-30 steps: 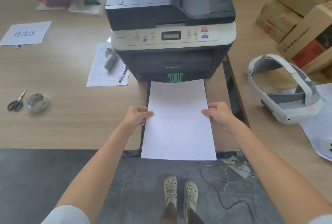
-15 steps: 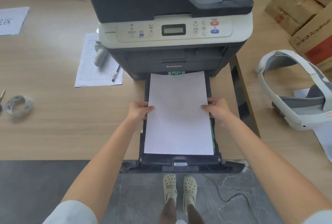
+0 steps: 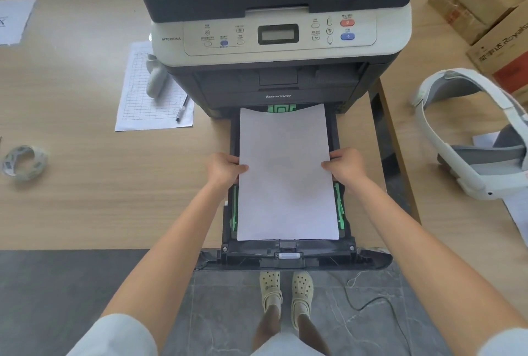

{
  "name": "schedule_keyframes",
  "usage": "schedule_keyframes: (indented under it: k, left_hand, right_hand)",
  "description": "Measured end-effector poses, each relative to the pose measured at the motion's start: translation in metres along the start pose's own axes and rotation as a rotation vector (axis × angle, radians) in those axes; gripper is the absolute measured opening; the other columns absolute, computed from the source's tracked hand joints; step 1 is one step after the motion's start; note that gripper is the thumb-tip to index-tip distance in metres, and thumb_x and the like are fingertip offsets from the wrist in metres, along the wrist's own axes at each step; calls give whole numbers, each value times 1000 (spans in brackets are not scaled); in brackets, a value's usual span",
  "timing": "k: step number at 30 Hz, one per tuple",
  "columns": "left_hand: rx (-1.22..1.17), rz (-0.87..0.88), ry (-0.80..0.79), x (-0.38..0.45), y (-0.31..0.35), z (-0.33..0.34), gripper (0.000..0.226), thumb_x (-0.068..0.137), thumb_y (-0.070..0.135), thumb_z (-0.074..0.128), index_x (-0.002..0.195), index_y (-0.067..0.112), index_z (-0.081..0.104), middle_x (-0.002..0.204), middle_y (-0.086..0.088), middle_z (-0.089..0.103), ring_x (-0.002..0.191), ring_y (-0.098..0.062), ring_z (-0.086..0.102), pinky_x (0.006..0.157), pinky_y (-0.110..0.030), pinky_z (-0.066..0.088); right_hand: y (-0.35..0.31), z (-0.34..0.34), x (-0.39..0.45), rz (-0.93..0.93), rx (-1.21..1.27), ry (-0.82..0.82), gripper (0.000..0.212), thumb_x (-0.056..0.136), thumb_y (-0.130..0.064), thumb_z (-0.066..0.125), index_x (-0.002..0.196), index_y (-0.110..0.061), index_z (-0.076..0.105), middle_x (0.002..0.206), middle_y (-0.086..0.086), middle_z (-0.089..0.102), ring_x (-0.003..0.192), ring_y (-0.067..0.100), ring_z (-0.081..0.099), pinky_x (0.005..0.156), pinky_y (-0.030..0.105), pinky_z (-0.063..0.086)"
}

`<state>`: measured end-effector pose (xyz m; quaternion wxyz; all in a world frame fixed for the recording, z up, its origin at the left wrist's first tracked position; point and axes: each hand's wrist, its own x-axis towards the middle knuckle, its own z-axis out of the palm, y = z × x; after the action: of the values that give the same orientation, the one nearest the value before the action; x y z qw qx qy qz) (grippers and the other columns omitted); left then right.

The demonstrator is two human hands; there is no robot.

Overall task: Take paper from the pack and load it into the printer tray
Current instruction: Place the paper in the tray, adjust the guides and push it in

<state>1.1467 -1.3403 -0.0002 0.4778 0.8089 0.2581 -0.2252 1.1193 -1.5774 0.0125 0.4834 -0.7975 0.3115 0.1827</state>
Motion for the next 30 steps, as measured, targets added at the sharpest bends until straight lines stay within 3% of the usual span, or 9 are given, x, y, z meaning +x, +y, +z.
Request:
schedule_keyframes:
  k: [8, 13, 20, 22, 26, 30]
  left_hand:
    - [-88, 6, -30, -6, 0, -4, 34, 81, -4, 60, 115, -5, 60, 114, -22, 65, 100, -34, 65, 86, -38, 55]
    - [-126, 18, -48, -14, -1, -9, 32, 83, -11, 53, 115, -9, 57, 106, -22, 64, 87, -30, 63, 80, -32, 52]
    - [-120, 28, 8, -17, -5, -9, 31, 81, -13, 53, 111, -8, 61, 109, -27, 65, 86, -33, 64, 82, -35, 54]
    - [-123, 29, 29, -20, -5, -12, 31, 81, -12, 55, 110, -7, 62, 105, -25, 65, 87, -36, 66, 82, -34, 56]
    - [-170, 51, 75, -20, -13, -27, 30, 80, -11, 55, 108, -6, 63, 95, -23, 66, 71, -26, 67, 61, -17, 58]
    - [-141, 54, 52, -25, -24, -31, 31, 81, -7, 57, 110, -2, 63, 94, -21, 67, 74, -20, 68, 70, -21, 59]
  right_hand:
    - [3, -4, 2, 6, -38, 25, 31, 85, -2, 58, 115, 1, 61, 121, 19, 62, 107, 33, 60, 95, 41, 50]
    - [3, -2, -2, -27, -140, -6, 39, 90, -3, 49, 129, -1, 52, 131, 17, 56, 113, 32, 56, 84, 27, 44]
    - [3, 2, -8, -47, -176, -11, 42, 89, -3, 48, 132, -2, 48, 133, 17, 53, 118, 32, 52, 92, 30, 43]
    - [3, -1, -13, -70, -184, 34, 41, 90, -3, 48, 131, -2, 50, 133, 17, 53, 118, 32, 52, 88, 27, 42]
    - [6, -16, -23, -150, -158, 205, 35, 89, -4, 52, 124, 0, 56, 129, 19, 57, 116, 30, 55, 89, 26, 41]
    - [23, -25, -24, -134, -153, 196, 32, 87, -8, 55, 118, -3, 62, 123, 17, 62, 112, 29, 59, 98, 35, 46]
